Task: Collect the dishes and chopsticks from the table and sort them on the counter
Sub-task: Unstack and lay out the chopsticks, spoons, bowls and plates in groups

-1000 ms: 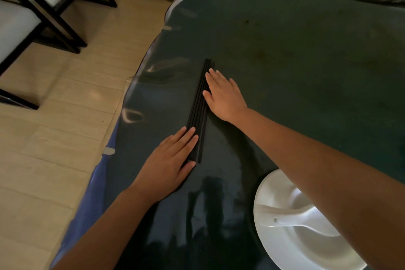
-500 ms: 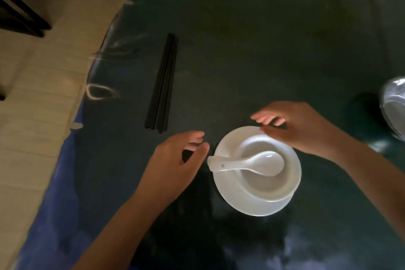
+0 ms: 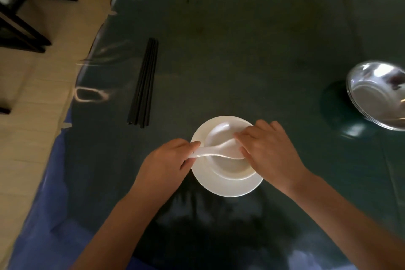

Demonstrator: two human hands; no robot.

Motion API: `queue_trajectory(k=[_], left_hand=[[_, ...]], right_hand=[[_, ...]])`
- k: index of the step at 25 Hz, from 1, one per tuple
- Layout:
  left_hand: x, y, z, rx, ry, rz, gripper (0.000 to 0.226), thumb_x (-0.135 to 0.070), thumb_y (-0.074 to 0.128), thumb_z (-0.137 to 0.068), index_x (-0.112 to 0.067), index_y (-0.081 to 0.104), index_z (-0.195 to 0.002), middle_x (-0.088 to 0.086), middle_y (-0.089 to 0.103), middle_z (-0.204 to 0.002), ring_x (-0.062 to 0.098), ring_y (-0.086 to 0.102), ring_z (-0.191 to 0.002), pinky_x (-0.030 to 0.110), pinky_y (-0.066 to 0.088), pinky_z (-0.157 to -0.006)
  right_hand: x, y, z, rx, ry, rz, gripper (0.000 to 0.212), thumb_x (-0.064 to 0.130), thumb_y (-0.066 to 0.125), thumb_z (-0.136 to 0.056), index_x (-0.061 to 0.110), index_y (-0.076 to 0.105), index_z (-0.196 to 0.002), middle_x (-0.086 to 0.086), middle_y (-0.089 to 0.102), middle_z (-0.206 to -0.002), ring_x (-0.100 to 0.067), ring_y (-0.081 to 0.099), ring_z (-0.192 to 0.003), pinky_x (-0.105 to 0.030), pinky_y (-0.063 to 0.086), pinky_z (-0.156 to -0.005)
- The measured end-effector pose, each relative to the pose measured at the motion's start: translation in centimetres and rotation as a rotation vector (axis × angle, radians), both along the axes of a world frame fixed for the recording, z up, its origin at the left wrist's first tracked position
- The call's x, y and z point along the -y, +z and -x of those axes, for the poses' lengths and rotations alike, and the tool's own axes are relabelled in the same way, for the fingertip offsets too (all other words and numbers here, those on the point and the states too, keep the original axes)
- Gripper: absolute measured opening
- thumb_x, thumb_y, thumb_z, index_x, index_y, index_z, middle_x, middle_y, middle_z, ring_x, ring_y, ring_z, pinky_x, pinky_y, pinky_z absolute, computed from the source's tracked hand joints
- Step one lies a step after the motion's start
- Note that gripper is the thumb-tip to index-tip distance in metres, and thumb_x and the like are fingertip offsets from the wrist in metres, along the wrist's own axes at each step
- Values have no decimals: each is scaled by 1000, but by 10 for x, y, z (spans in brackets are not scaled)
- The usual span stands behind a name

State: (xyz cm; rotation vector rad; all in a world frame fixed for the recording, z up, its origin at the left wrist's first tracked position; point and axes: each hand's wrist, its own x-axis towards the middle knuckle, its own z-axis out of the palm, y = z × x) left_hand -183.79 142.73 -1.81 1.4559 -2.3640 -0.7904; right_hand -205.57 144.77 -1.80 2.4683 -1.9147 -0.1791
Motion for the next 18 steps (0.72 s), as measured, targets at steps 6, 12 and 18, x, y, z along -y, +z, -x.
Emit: queue_trajectory(k=[6,12,18], left_hand=[[-12,-3,-4,-18,-24,196,28,1,75,-70,-6,72,-98,6,71,-84,23,67,-70,34,58,-62],[2,5,-3,-133,198,269,29,-2,72,-76,-5,70,-104,6,70,-92,20,66,-77,30,55,-68],[56,1,6,-145,428,211,29,-10,66,-83,-9,65,-112,5,67,-89,15,59,-74,29,51,-67]], right_hand=[[8,6,0,289,-195,-157,26,23,44,-89,29,69,-89,6,67,-91,-18,49,-93,-31,25,-78],[54,38,1,839,-426,-200,13,17,63,-80,26,72,-83,18,64,-73,0,64,-69,-12,48,-67],[155,37,-17,1164,-569,-317,19,-2,65,-79,14,69,-89,2,67,-82,-10,65,-77,-16,57,-58]])
